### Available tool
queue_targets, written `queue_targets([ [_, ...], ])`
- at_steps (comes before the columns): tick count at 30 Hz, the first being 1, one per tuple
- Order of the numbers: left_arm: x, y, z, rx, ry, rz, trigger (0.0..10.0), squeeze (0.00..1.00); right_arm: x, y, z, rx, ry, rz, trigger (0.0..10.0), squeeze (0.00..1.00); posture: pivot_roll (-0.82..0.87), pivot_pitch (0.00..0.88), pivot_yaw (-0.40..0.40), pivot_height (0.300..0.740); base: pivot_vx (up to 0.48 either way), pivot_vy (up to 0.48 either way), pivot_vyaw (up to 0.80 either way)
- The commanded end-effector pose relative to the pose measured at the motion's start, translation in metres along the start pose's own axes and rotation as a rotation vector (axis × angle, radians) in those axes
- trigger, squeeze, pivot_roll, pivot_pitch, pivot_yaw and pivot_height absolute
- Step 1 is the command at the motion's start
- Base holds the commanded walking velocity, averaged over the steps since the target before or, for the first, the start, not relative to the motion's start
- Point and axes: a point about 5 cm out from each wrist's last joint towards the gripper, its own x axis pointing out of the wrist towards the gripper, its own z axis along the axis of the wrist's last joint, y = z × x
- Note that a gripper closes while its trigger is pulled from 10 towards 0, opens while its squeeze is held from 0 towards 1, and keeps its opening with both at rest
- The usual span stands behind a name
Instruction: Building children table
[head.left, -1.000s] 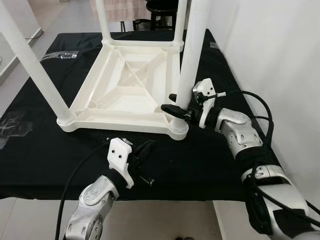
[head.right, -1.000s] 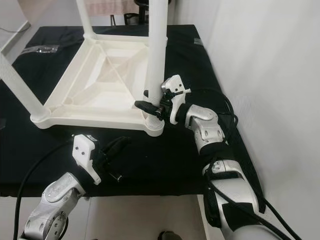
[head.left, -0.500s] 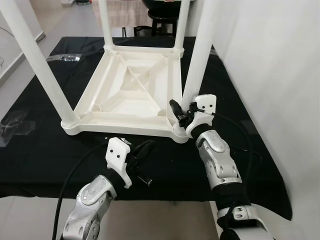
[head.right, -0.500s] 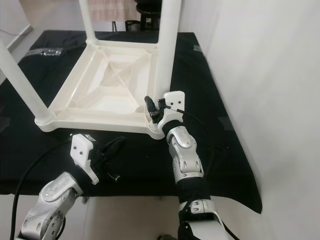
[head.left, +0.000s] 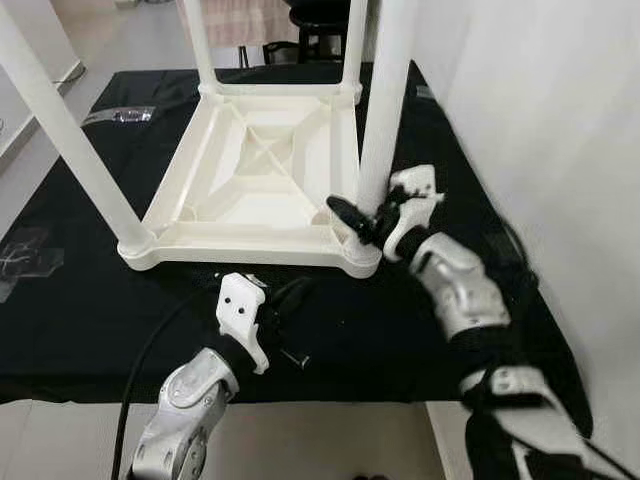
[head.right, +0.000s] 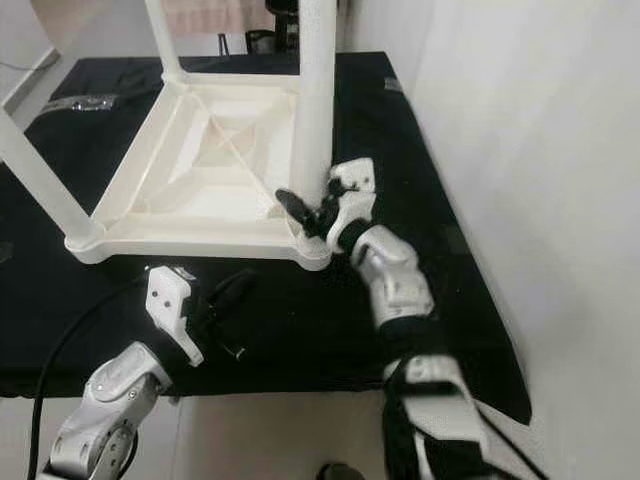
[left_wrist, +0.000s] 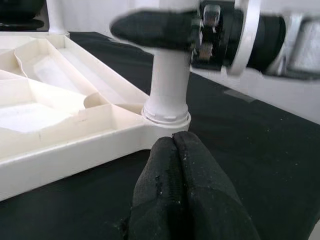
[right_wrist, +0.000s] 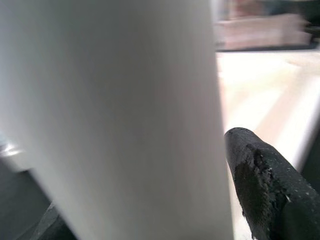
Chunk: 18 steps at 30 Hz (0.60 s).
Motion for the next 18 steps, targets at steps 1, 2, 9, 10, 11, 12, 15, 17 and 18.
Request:
queue_targets([
  [1, -0.002, 0.0, -0.004, -0.005, 0.02, 0.008, 10.0, 0.0, 0.003, 0.006, -0.006, 0.013, 0.028, 0.085, 10.0, 0.0, 0.03, 0.136, -0.024, 0.74, 0.0, 0.0, 0.0],
  [2, -0.002, 0.0, -0.004, -0.004, 0.02, 0.008, 10.0, 0.0, 0.003, 0.006, -0.006, -0.003, 0.043, 0.125, 10.0, 0.0, 0.03, 0.136, -0.024, 0.74, 0.0, 0.0, 0.0],
  [9, -0.003, 0.001, -0.004, -0.001, 0.023, 0.011, 10.0, 0.0, -0.002, 0.011, -0.012, -0.009, 0.141, 0.365, 10.0, 0.0, 0.06, 0.131, -0.018, 0.74, 0.0, 0.0, 0.0],
  [10, -0.003, 0.001, -0.004, 0.0, 0.024, 0.01, 10.0, 0.0, -0.005, 0.011, -0.015, 0.002, 0.16, 0.398, 10.0, 0.0, 0.07, 0.131, -0.019, 0.74, 0.0, 0.0, 0.0],
  [11, -0.003, 0.001, -0.004, 0.0, 0.024, 0.01, 10.0, 0.0, -0.005, 0.011, -0.015, 0.002, 0.16, 0.398, 10.0, 0.0, 0.07, 0.131, -0.019, 0.74, 0.0, 0.0, 0.0],
  [12, -0.004, 0.0, -0.004, 0.003, 0.026, 0.011, 10.0, 0.0, -0.005, 0.007, -0.016, 0.016, 0.172, 0.396, 9.8, 0.0, 0.07, 0.13, -0.021, 0.74, 0.0, 0.0, 0.0],
  [15, -0.004, 0.0, -0.004, 0.004, 0.026, 0.011, 10.0, 0.0, -0.005, 0.003, -0.016, 0.029, 0.172, 0.379, 0.7, 0.0, 0.07, 0.13, -0.021, 0.74, 0.0, 0.0, 0.0],
  [17, -0.004, 0.0, -0.004, 0.007, 0.027, 0.012, 10.0, 0.0, -0.004, -0.003, -0.015, 0.048, 0.165, 0.352, 0.0, 0.0, 0.08, 0.132, -0.021, 0.74, 0.0, 0.0, 0.0],
  [18, -0.004, 0.0, -0.004, 0.007, 0.027, 0.012, 10.0, 0.0, -0.004, -0.003, -0.015, 0.048, 0.165, 0.352, 0.0, 0.0, 0.08, 0.132, -0.021, 0.74, 0.0, 0.0, 0.0],
])
